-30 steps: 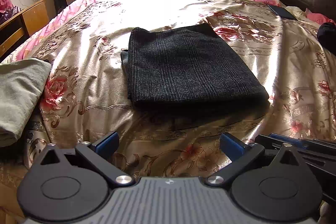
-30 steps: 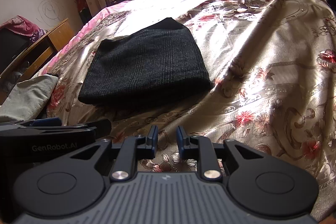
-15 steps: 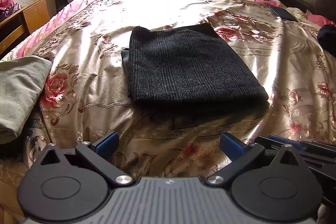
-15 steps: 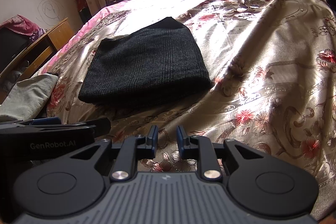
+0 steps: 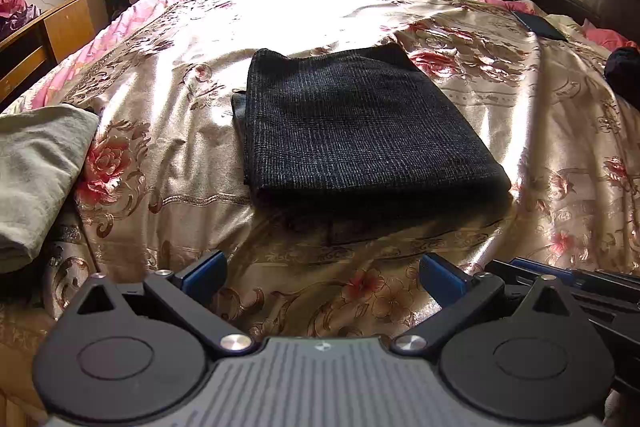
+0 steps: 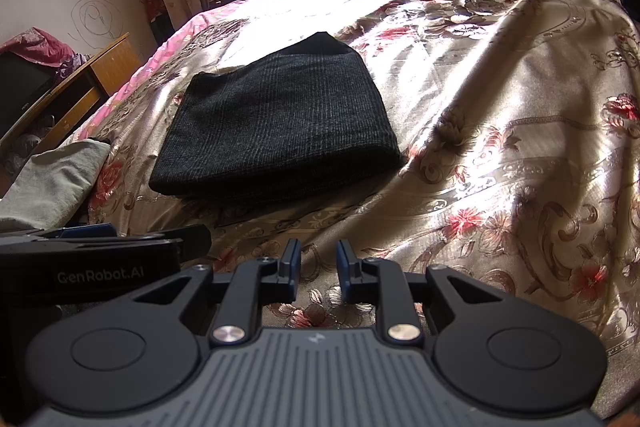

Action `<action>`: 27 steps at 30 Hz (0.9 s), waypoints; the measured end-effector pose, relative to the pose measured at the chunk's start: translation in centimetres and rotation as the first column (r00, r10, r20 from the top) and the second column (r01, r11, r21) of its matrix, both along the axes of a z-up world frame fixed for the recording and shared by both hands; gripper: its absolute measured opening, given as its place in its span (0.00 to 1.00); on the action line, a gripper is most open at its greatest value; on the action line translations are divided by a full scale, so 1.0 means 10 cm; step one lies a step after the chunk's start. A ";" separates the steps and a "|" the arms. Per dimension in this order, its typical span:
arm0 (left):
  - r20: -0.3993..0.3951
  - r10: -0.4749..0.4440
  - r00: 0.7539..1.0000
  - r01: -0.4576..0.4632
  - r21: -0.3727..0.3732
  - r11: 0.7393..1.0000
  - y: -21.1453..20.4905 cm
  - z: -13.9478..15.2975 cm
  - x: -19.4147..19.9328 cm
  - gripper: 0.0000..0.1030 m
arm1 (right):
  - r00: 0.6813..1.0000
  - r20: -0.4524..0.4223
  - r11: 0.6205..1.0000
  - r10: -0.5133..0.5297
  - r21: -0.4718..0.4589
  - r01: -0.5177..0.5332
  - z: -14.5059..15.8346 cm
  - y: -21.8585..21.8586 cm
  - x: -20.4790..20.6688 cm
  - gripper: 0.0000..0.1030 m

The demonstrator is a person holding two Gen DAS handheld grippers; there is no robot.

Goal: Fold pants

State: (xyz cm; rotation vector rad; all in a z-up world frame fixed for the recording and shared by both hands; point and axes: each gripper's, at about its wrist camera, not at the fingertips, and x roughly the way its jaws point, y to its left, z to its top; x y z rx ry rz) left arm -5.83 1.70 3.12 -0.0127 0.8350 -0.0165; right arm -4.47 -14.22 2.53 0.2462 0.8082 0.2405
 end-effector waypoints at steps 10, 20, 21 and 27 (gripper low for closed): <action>-0.001 0.003 1.000 -0.003 -0.003 1.000 0.00 0.00 -0.01 1.00 | 1.000 0.000 1.000 0.000 0.000 0.000 0.00 0.00 0.00 0.20; 0.000 0.004 1.000 -0.004 -0.005 1.000 0.01 0.00 -0.01 1.00 | 1.000 0.001 1.000 0.002 -0.003 -0.002 -0.01 0.01 0.00 0.20; -0.001 0.003 1.000 -0.003 -0.006 1.000 0.01 0.00 -0.01 1.00 | 1.000 0.000 1.000 0.002 -0.005 -0.002 -0.01 0.01 -0.01 0.20; -0.001 -0.001 1.000 0.001 -0.006 1.000 0.00 0.00 -0.03 1.00 | 1.000 0.004 1.000 0.000 -0.017 0.000 0.00 0.01 -0.02 0.20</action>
